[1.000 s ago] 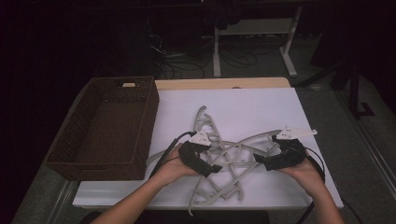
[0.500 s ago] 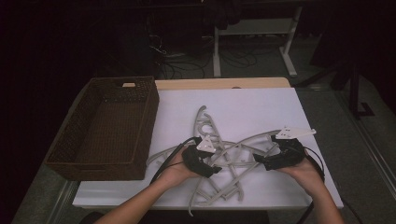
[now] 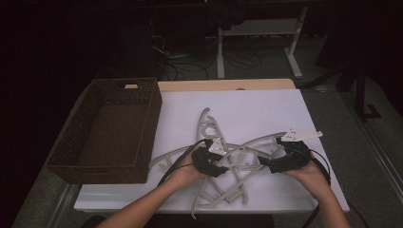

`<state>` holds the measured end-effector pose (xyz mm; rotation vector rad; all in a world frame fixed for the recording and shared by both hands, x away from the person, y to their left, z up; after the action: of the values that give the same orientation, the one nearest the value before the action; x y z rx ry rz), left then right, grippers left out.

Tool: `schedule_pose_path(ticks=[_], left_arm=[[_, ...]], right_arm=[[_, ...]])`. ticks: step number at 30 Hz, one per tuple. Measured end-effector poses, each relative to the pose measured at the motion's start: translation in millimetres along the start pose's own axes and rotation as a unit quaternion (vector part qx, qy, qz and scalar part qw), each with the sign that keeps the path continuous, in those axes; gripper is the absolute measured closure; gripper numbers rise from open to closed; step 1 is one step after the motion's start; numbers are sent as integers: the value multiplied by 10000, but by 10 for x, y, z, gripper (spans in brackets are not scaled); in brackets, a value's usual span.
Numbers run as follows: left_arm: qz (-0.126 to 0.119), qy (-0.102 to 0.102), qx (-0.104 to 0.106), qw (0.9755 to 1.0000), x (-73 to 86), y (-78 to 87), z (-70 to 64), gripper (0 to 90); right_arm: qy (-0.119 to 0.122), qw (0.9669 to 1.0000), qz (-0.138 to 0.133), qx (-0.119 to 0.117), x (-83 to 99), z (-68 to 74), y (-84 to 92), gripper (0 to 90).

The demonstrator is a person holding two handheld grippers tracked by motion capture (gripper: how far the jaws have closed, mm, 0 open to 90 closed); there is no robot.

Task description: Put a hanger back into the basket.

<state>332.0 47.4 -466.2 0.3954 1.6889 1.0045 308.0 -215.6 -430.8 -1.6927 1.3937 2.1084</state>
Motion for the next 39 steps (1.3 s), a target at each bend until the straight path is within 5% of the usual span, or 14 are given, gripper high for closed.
schedule_pose_path(ticks=[15, 32, 39], left_arm=[[-27, 355, 288, 9989, -28, 14, -1, 708], [-448, 705, -126, 9964, -121, 326, 185, 816], [-663, 879, -498, 9927, -276, 663, 397, 817]], right_arm=[[-8, 10000, -26, 0, -3, 1, 8, 0], [-28, 9999, -143, 17, -34, 17, 66, 0], [1, 9996, -293, 2, -65, 46, 149, 0]])
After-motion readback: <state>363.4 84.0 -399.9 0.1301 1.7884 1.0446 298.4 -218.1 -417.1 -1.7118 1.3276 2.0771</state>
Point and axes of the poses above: each handheld gripper's, and its own axes: y roughly backward along the jaws, x roughly out of its underside, z roughly to its left, the point moved 2 cm from there along -y, roughly forward along the jaws, and after that the axes turned 8 degrees about y, right-handed, at the moved point
